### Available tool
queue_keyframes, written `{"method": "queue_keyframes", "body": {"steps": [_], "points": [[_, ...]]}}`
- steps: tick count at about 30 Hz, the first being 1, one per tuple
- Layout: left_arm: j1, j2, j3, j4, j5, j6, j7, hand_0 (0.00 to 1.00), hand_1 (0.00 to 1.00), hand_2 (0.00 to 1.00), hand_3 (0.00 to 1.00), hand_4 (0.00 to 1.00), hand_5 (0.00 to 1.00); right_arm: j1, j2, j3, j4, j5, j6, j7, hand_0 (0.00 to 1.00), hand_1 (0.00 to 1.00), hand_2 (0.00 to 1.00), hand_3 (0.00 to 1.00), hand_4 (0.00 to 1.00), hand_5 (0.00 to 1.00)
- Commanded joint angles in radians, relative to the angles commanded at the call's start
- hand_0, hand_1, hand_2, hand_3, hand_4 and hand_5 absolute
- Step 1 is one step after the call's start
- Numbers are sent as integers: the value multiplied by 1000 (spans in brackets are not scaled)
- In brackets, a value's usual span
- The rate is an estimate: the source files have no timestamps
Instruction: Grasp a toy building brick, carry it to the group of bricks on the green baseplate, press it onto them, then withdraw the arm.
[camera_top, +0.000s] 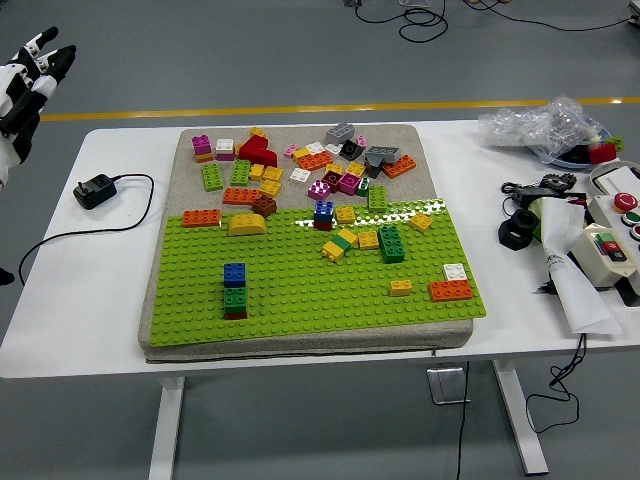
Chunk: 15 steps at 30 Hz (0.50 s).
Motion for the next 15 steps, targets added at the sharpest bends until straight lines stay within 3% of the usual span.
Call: {"method": "queue_keyframes", "body": {"steps": [15], "points": [[31,12,-12,-29,10,48,6,998,998,906,998,842,732,3,2,-7,0,-21,-2,-7,771,697,739,761,998,765]]}}
